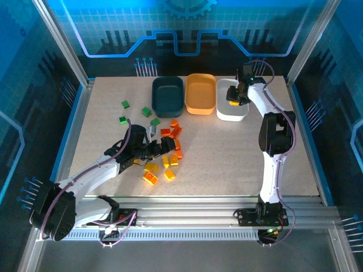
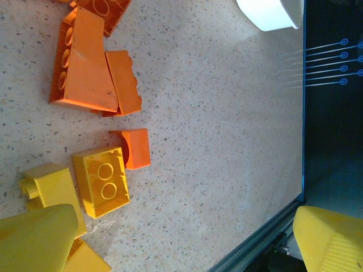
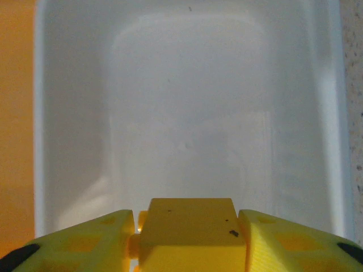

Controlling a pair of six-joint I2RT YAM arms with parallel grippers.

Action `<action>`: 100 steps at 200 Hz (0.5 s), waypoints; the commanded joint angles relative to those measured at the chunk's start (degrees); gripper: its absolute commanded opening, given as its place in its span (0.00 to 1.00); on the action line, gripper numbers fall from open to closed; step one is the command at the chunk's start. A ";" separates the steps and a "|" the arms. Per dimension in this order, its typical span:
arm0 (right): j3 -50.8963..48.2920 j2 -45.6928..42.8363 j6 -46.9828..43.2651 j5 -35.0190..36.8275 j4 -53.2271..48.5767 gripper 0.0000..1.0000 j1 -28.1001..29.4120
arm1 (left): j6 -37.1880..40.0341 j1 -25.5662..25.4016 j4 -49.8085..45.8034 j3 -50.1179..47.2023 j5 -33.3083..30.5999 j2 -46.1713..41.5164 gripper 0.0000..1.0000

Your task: Sort the legos into containers by color

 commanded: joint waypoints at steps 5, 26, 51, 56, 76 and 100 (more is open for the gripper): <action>3.66 1.25 -1.26 -1.19 -3.56 0.60 -0.60 | 0.88 -0.46 -0.41 2.28 -1.40 0.45 0.99; 4.41 0.82 -1.54 -1.19 -4.32 0.60 -0.61 | 1.50 -0.42 -1.96 2.95 -2.02 0.09 0.99; -1.06 -4.71 -0.64 -1.61 -2.24 0.60 -0.22 | 1.75 -0.45 -4.52 3.19 -5.05 -1.78 0.99; -3.16 -6.65 -0.23 -1.65 -1.40 0.60 0.22 | 1.77 -0.45 -5.58 3.27 -6.44 -2.33 0.99; -15.41 -17.44 1.78 -0.12 3.27 0.59 4.24 | 1.78 -0.09 -11.57 3.67 -13.61 -5.38 0.99; -30.96 -30.29 3.16 4.18 8.69 0.61 16.32 | -0.96 3.09 -19.21 2.89 -20.18 -9.92 0.99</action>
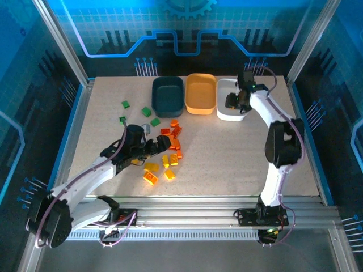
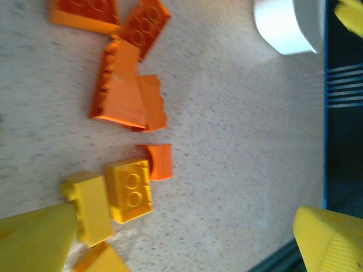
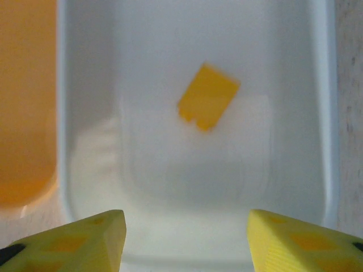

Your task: Sort the legos into containers by color

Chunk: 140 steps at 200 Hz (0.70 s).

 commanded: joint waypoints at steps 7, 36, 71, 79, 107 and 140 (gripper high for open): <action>-12.96 -15.09 1.84 4.58 6.46 0.62 16.97 | -2.24 4.79 -11.49 0.51 -8.99 -5.99 0.99; -19.78 -16.60 3.42 5.18 7.97 0.65 35.22 | -4.49 14.40 -16.17 -2.59 -5.94 -11.46 0.99; -17.95 -11.09 4.00 3.71 8.87 0.72 51.98 | -4.81 20.74 -19.47 -3.46 -3.26 -14.60 0.99; -16.41 -9.12 3.42 1.82 9.08 0.73 54.64 | -4.92 21.69 -19.77 -3.45 -2.61 -14.58 0.99; -11.32 -2.13 2.42 0.67 8.46 0.78 59.94 | -5.43 24.31 -18.61 -4.05 2.12 -14.32 0.99; -8.39 3.55 2.24 -0.22 9.04 0.79 60.78 | -5.37 24.26 -18.34 -5.86 3.92 -15.68 0.99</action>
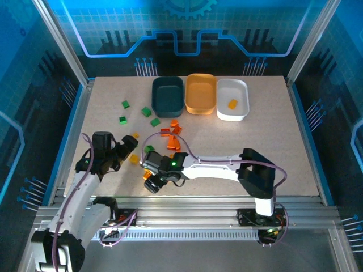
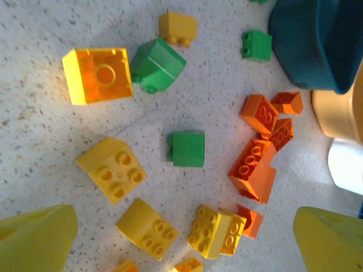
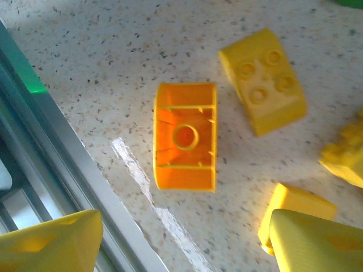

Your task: Sort the legos into containers by color

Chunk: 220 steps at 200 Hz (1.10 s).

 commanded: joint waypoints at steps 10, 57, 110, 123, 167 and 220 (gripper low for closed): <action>3.89 4.50 -0.70 -0.54 -0.05 0.79 -0.20 | 0.03 0.49 -1.91 -2.01 3.09 -1.88 0.99; 8.30 9.94 -1.68 2.03 -2.33 0.76 -0.24 | 1.02 0.49 -2.51 -2.59 2.88 -2.79 0.99; 8.26 10.74 -0.23 5.94 -2.91 0.50 -0.41 | 2.02 0.49 -2.85 -1.97 2.18 -2.73 0.99; 6.78 9.27 0.08 5.87 -1.73 0.44 -0.41 | 2.21 0.49 -2.87 -1.97 2.03 -2.64 0.99; 2.25 2.40 0.71 6.13 -0.15 0.38 -0.44 | 2.13 0.49 -1.77 -2.22 2.27 -2.16 0.99; -3.43 -9.98 0.22 10.15 -2.03 0.38 -6.38 | 0.57 0.02 4.63 -4.07 6.78 1.10 0.98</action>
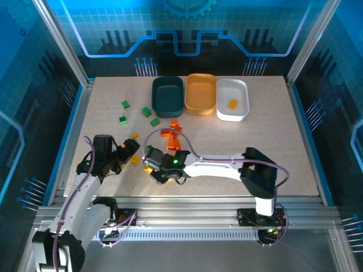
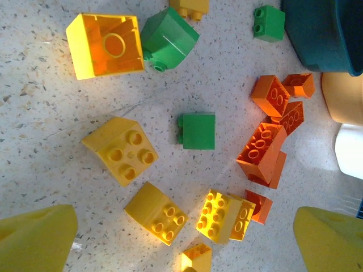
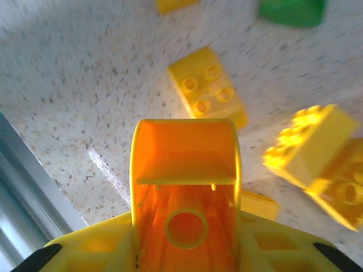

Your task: Sort the legos into containers by color

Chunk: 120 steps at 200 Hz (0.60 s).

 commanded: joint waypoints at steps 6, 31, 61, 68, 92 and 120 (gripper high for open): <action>-2.40 -7.70 -0.26 4.85 -1.88 0.38 -6.27 | 0.10 -0.48 4.54 -1.54 4.37 1.82 0.98; -4.07 -12.31 -2.10 5.94 -2.81 0.38 -18.11 | 0.91 -4.98 5.32 0.11 2.61 3.77 0.98; -3.65 -13.03 -3.44 5.92 -1.48 0.38 -35.93 | 2.15 -13.38 7.28 2.97 0.19 8.57 0.98; -2.72 -11.98 -3.54 4.98 -1.02 0.38 -39.98 | 2.63 -15.16 7.79 3.76 0.18 10.32 0.98; 2.67 -5.58 -3.87 1.03 -0.37 0.38 -50.54 | 3.93 -19.28 9.96 5.93 0.64 14.49 0.97; 13.55 5.56 -5.17 -4.54 -2.96 0.38 -57.55 | 5.10 -21.02 11.34 7.51 0.75 16.57 0.97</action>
